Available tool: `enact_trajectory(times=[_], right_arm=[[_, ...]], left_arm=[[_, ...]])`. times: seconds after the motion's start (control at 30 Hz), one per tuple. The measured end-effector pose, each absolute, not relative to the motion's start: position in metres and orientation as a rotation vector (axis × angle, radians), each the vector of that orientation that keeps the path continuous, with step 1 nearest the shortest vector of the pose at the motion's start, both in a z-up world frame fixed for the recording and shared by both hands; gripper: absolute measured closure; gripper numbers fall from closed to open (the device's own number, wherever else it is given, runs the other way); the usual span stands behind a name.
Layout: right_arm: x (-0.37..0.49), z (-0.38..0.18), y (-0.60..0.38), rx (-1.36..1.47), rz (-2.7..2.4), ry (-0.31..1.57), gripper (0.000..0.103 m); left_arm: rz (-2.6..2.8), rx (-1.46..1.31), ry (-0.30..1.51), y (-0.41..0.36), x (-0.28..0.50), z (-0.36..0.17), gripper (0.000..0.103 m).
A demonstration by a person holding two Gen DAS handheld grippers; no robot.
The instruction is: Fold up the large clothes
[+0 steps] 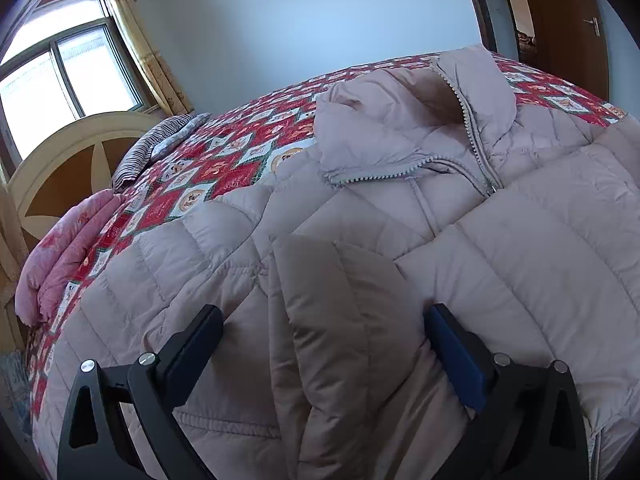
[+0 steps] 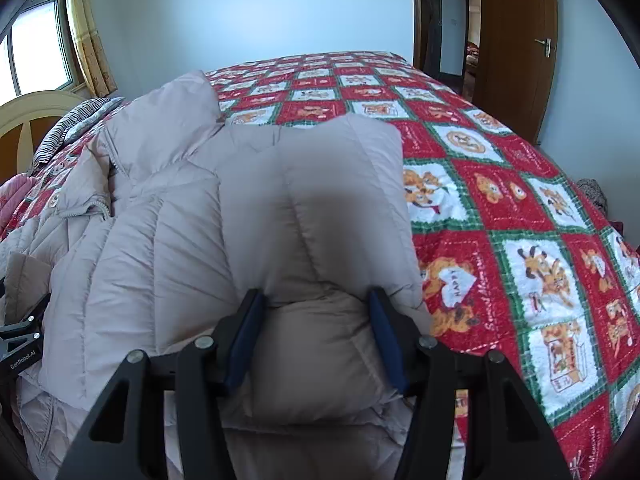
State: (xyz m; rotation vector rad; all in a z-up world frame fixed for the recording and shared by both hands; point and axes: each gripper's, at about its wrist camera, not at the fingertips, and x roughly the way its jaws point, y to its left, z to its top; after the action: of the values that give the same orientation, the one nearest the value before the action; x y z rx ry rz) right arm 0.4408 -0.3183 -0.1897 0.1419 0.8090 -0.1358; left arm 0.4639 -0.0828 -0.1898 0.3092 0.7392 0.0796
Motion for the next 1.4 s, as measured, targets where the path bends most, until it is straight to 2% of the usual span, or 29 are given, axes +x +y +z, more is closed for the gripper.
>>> enact_trajectory(times=[0.2, 0.47, 0.6, 0.7, 0.93, 1.23, 1.4], right_arm=[[0.431, -0.151, -0.324, 0.190, -0.196, 0.667, 0.041], [0.480, -0.193, -0.327, 0.145, -0.178, 0.828, 0.040], [0.485, -0.196, -0.323, 0.101, -0.194, 0.855, 0.039], [0.477, -0.181, -0.318, 0.074, -0.236, 0.852, 0.040], [0.435, -0.137, -0.253, 0.045, -0.095, 0.740, 0.030], [0.439, -0.195, -0.210, 0.023, -0.002, 0.831, 0.030], [0.442, -0.203, -0.208, 0.023, -0.005, 0.850, 0.027]], left_arm=[[0.069, 0.266, 0.752, -0.078, 0.466, -0.191, 0.001], [0.065, 0.260, 0.757, -0.077, 0.466, -0.192, 0.001], [0.060, 0.251, 0.768, -0.076, 0.468, -0.194, 0.001], [0.058, 0.246, 0.772, -0.075, 0.469, -0.194, 0.001], [0.058, 0.242, 0.772, -0.075, 0.469, -0.195, 0.001], [0.058, 0.241, 0.772, -0.075, 0.469, -0.195, 0.001], [0.058, 0.241, 0.772, -0.075, 0.469, -0.195, 0.001]])
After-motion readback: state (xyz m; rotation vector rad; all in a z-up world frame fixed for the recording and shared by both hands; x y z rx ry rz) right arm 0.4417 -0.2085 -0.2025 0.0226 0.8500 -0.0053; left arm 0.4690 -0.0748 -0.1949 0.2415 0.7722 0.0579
